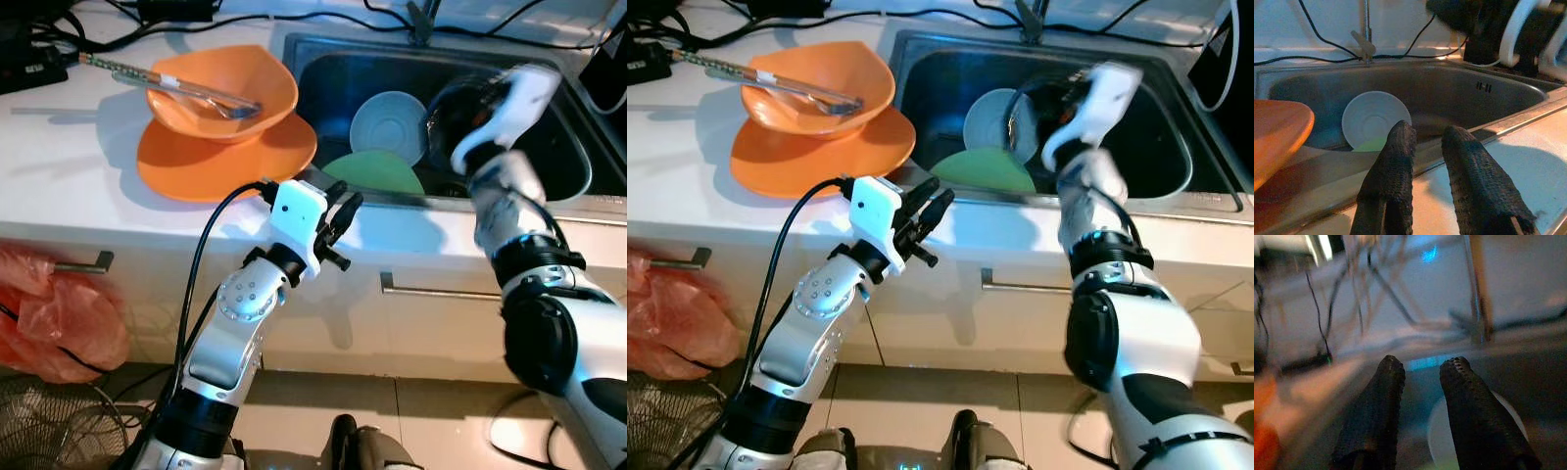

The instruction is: Kitchen organization

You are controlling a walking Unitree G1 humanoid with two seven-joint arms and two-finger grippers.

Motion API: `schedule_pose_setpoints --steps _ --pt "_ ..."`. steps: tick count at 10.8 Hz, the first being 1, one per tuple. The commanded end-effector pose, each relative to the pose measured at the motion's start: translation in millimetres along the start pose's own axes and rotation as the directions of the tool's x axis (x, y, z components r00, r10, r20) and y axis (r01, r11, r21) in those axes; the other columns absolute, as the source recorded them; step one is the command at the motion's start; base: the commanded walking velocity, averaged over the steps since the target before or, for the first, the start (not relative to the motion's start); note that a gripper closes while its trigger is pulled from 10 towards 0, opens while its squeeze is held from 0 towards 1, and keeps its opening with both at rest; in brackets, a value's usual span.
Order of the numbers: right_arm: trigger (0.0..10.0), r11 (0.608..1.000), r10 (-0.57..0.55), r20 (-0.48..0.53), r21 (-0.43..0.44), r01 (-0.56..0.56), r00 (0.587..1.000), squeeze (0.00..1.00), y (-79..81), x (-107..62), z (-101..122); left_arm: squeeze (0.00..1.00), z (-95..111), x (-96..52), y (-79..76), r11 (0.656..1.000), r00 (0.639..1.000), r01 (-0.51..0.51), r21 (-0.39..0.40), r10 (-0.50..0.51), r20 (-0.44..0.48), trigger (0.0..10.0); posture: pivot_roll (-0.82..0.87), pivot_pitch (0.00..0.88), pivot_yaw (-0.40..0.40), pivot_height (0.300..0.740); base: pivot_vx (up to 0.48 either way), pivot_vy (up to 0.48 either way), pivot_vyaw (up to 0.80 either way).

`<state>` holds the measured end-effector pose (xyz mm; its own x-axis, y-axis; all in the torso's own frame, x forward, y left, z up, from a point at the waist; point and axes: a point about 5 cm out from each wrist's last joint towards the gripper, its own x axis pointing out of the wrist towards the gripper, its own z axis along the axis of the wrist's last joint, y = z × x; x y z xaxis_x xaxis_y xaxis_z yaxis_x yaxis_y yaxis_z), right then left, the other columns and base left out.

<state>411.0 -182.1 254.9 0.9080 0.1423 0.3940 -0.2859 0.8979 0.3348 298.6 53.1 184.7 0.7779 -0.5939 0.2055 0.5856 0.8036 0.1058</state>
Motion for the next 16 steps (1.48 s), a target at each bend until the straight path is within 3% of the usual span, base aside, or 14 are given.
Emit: schedule_pose_setpoints --steps 1,4,6,10,11,14,16 --pt "10.0 0.999 -0.02 0.059 0.046 0.018 0.998 0.0 -3.1 -1.0 8.5 0.0 -3.3 0.6 -1.1 1.0 1.0 -0.013 -0.009 0.013 -0.012 10.0 0.16 0.18 -0.092 0.74 0.0 0.0 0.0" --pt "10.0 0.993 -0.076 0.173 0.098 0.06 0.982 0.0 -0.7 -27.6 11.2 0.0 6.5 2.2 14.9 0.991 0.989 -0.136 0.018 0.135 0.054 10.0 0.14 0.19 -0.084 0.74 0.0 0.0 0.0" --pt "10.0 0.996 -0.08 0.192 0.044 0.073 0.978 0.0 5.9 -51.4 6.1 0.0 10.2 3.0 19.0 0.987 0.984 -0.161 0.013 0.159 0.076 10.0 0.12 0.197 -0.078 0.74 0.0 0.0 0.0" --pt "10.0 0.997 -0.076 0.178 0.003 0.077 0.981 0.0 24.1 -74.1 9.1 0.0 11.6 5.9 17.1 0.986 0.982 -0.164 0.005 0.163 0.091 10.0 0.11 0.211 -0.075 0.74 0.0 0.0 0.0" --pt "10.0 0.995 -0.034 0.156 -0.083 0.048 0.987 0.0 31.4 -82.7 4.6 0.0 11.5 6.2 17.1 0.986 0.982 -0.165 0.003 0.164 0.093 10.0 0.11 0.214 -0.075 0.74 0.0 0.0 0.0" --pt "10.0 0.981 -0.053 0.072 -0.185 0.065 0.996 0.0 30.8 -108.7 -17.8 0.0 11.3 6.2 18.1 0.983 0.979 -0.182 0.005 0.181 0.099 10.0 0.1 0.223 -0.073 0.74 0.0 0.0 0.0" --pt "10.0 0.973 -0.048 0.039 -0.225 0.056 0.998 0.0 33.7 -114.6 -27.0 0.0 10.9 6.7 19.2 0.982 0.977 -0.189 0.002 0.188 0.101 10.0 0.09 0.221 -0.071 0.74 0.0 0.0 0.0"
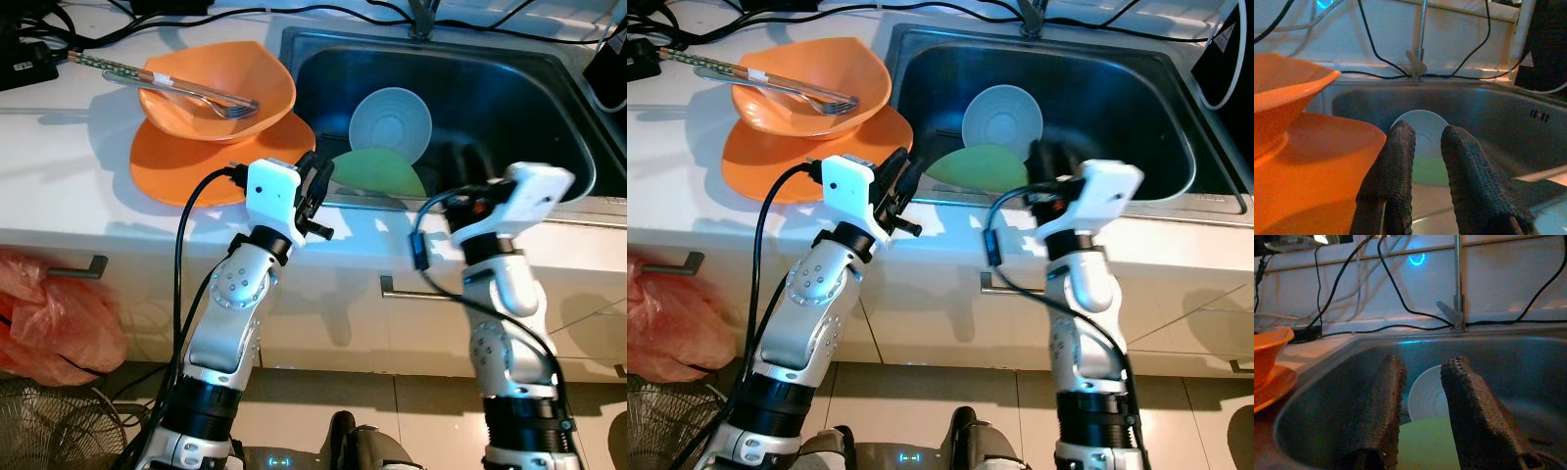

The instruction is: Kitchen organization

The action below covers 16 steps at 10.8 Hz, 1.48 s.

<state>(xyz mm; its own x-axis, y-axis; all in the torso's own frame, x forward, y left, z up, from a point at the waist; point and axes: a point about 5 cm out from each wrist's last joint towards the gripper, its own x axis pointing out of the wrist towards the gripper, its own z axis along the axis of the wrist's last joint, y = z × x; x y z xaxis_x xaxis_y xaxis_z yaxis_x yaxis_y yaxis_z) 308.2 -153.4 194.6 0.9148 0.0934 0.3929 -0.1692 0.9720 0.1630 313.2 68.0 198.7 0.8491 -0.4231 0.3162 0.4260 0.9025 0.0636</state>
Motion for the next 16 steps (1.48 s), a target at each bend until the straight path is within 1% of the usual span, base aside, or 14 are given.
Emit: schedule_pose_setpoints --steps 1,2,4,6,8,11,16 --pt "10.0 1.0 -0.017 0.006 -0.013 0.017 1.0 0.0 -2.1 -4.5 -0.6 0.0 -0.3 1.1 -2.5 1.0 1.0 -0.007 0.002 0.007 0.01 10.0 0.1 0.214 -0.07 0.74 0.0 0.0 0.0" --pt "10.0 0.999 -0.035 0.005 -0.014 0.035 0.999 0.0 -3.5 -5.1 -2.3 0.0 -0.4 0.9 -1.3 1.0 1.0 -0.021 0.003 0.021 0.016 10.0 0.1 0.208 -0.066 0.74 0.0 0.0 0.0" --pt "10.0 0.999 -0.033 0.015 -0.012 0.034 0.999 0.0 -1.0 -5.5 -2.2 0.0 1.6 0.8 -2.1 1.0 0.999 -0.028 0.007 0.028 0.034 10.0 0.1 0.196 -0.064 0.74 0.0 0.0 0.0" --pt "10.0 0.999 -0.048 0.01 -0.019 0.048 0.999 0.0 -2.9 -9.4 -5.5 0.0 3.5 1.7 -3.6 1.0 0.998 -0.03 0.006 0.029 0.048 10.0 0.1 0.182 -0.06 0.74 0.0 0.0 0.0" --pt "10.0 0.998 -0.061 -0.006 -0.021 0.061 0.998 0.0 -4.0 -12.7 -11.3 0.0 3.7 2.4 -4.8 1.0 0.998 -0.025 0.005 0.025 0.053 10.0 0.09 0.189 -0.06 0.74 0.0 0.0 0.0" --pt "10.0 0.998 -0.059 -0.018 -0.016 0.059 0.998 0.0 -1.6 -12.3 -15.4 0.0 3.3 2.6 -4.7 1.0 0.998 -0.029 0.007 0.029 0.053 10.0 0.1 0.198 -0.062 0.74 0.0 0.0 0.0" --pt "10.0 0.999 -0.05 -0.03 -0.008 0.049 0.998 0.0 0.5 -11.6 -19.1 0.0 11.8 5.5 -2.1 0.999 0.996 -0.041 0.008 0.04 0.084 10.0 0.1 0.204 -0.065 0.74 0.0 0.0 0.0"
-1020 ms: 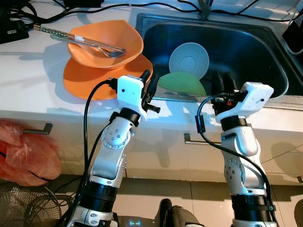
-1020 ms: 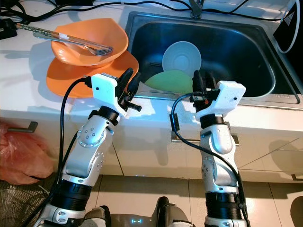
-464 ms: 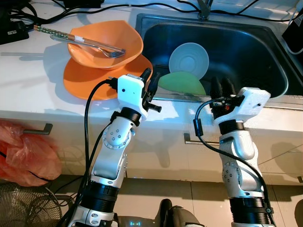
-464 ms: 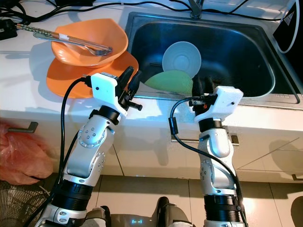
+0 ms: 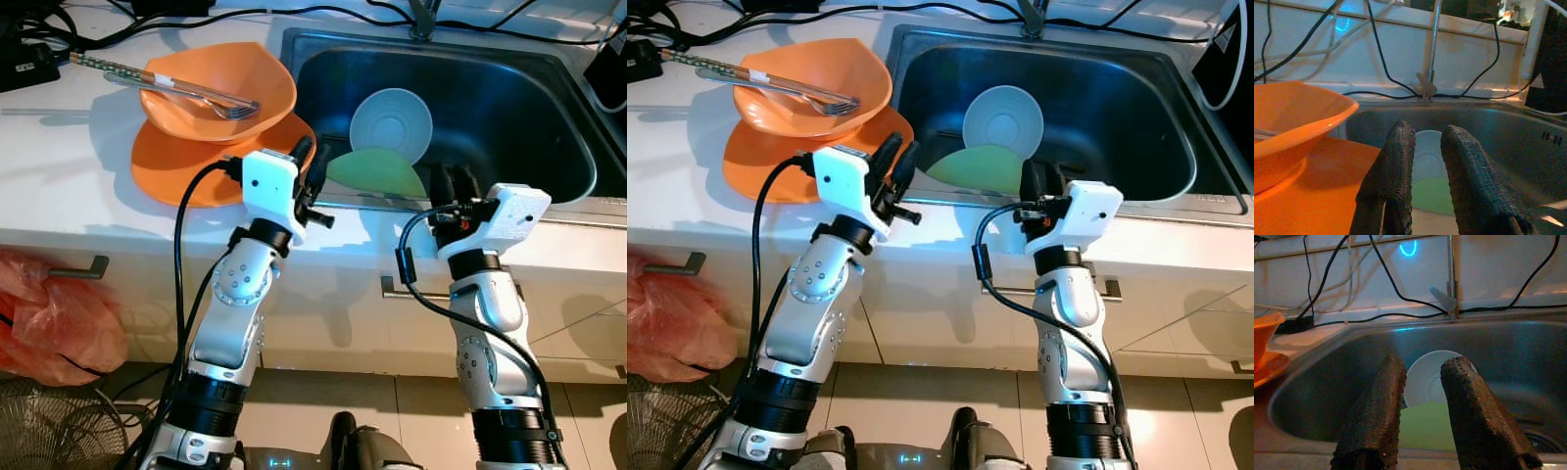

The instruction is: Kitchen organization

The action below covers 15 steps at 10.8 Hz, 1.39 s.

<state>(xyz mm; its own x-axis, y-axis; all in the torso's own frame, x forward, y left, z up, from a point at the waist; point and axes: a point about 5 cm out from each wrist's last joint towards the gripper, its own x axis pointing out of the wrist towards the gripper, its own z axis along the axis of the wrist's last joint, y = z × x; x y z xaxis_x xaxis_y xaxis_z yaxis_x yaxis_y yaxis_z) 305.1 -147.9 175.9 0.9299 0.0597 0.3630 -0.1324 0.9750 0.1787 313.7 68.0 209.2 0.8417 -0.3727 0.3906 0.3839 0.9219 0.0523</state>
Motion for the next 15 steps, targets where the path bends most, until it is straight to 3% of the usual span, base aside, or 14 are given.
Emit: schedule_pose_setpoints --steps 1,3,8,10,13,14,15 --pt "10.0 1.0 -0.012 -0.007 -0.009 0.011 1.0 0.0 -2.8 -1.5 -3.1 0.0 2.4 2.2 -2.8 1.0 1.0 0.006 0.004 -0.006 0.009 10.0 0.1 0.204 -0.066 0.74 0.0 0.0 0.0" --pt "10.0 1.0 -0.01 -0.013 -0.009 0.01 1.0 0.0 -2.4 -1.0 -4.1 0.0 9.0 4.8 -2.2 1.0 0.999 0.001 0.011 -0.002 0.033 10.0 0.1 0.205 -0.068 0.74 0.0 0.0 0.0" --pt "10.0 1.0 -0.009 -0.022 -0.002 0.009 1.0 0.0 -1.0 -0.1 -6.3 0.0 66.0 22.2 10.8 0.998 0.977 -0.034 0.055 0.021 0.212 10.0 0.11 0.212 -0.068 0.74 0.0 0.0 0.0" --pt "10.0 1.0 -0.011 -0.024 0.0 0.011 1.0 0.0 -0.8 0.4 -7.2 0.0 80.9 26.0 30.0 0.993 0.968 -0.101 0.067 0.082 0.237 10.0 0.11 0.209 -0.065 0.74 0.0 0.0 0.0" --pt "10.0 1.0 -0.013 -0.024 0.002 0.013 1.0 0.0 0.2 0.0 -9.1 0.0 82.7 25.4 78.3 0.969 0.967 -0.209 0.129 0.185 0.178 10.0 0.11 0.192 -0.052 0.74 0.0 0.0 0.0" --pt "10.0 1.0 -0.014 -0.024 0.003 0.014 1.0 0.0 0.4 -0.4 -9.5 0.33 84.5 23.0 95.0 0.954 0.95 -0.278 0.116 0.255 0.179 10.0 0.11 0.182 -0.049 0.74 0.0 0.0 0.0" --pt "10.0 1.0 -0.014 -0.024 0.004 0.014 1.0 0.0 0.6 -0.6 -9.8 1.0 84.5 21.1 102.6 0.946 0.94 -0.31 0.098 0.29 0.177 10.0 0.11 0.176 -0.048 0.74 0.0 0.0 0.0"
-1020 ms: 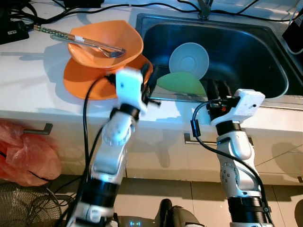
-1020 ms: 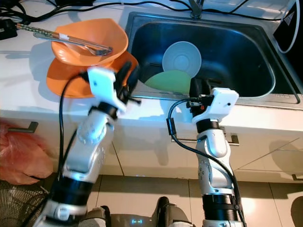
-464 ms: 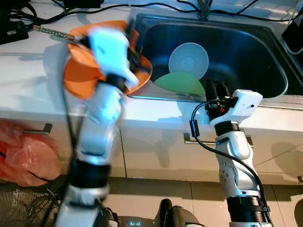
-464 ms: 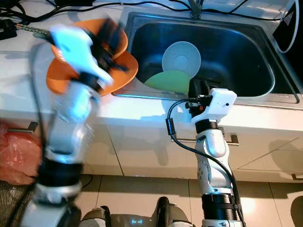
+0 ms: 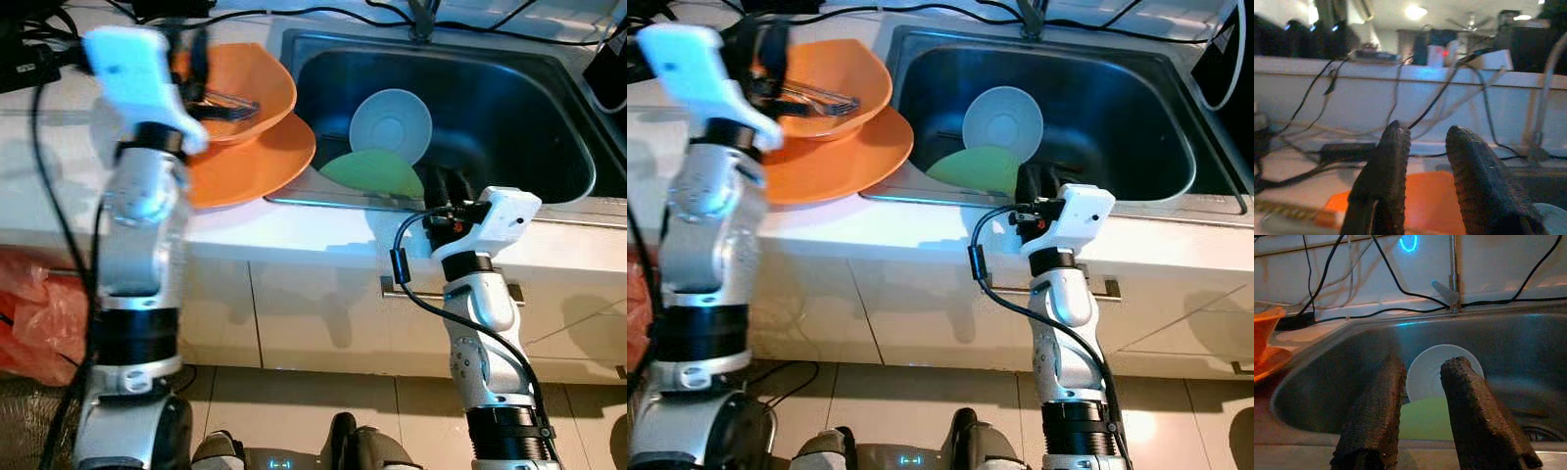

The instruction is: Kitchen organization

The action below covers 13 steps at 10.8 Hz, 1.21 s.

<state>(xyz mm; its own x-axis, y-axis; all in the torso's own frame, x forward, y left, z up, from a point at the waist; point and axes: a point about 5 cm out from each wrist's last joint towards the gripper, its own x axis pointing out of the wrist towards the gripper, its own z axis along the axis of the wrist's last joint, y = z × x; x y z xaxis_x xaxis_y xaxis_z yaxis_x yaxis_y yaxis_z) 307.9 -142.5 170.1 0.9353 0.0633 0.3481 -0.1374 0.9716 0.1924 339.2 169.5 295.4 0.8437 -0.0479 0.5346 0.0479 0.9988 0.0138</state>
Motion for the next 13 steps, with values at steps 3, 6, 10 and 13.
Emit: schedule_pose_setpoints --steps 3,6,10,13 --pt "10.0 1.0 -0.008 -0.006 -0.005 0.008 1.0 0.0 -1.5 -0.2 -3.0 1.0 -1.7 -1.0 31.5 0.99 0.99 -0.138 -0.022 0.137 -0.027 10.0 0.11 0.173 -0.052 0.74 0.0 0.0 0.0" --pt "10.0 1.0 -0.008 -0.006 -0.005 0.008 1.0 0.0 -1.4 0.6 -2.9 1.0 -7.5 -5.3 44.2 0.956 0.976 -0.217 -0.197 0.211 -0.049 10.0 0.11 0.184 -0.058 0.74 0.0 0.0 0.0" --pt "10.0 1.0 -0.008 -0.007 -0.003 0.008 1.0 0.0 -1.2 1.3 -3.5 0.0 -29.6 -6.0 73.7 0.816 0.915 -0.403 -0.415 0.353 -0.195 10.0 0.11 0.188 -0.059 0.74 0.0 0.0 0.0" --pt "10.0 1.0 -0.009 -0.005 -0.003 0.009 1.0 0.0 -0.9 2.2 -3.1 0.0 -44.3 -0.3 73.3 0.787 0.907 -0.415 -0.456 0.321 -0.271 10.0 0.11 0.197 -0.058 0.74 0.0 0.0 0.0"
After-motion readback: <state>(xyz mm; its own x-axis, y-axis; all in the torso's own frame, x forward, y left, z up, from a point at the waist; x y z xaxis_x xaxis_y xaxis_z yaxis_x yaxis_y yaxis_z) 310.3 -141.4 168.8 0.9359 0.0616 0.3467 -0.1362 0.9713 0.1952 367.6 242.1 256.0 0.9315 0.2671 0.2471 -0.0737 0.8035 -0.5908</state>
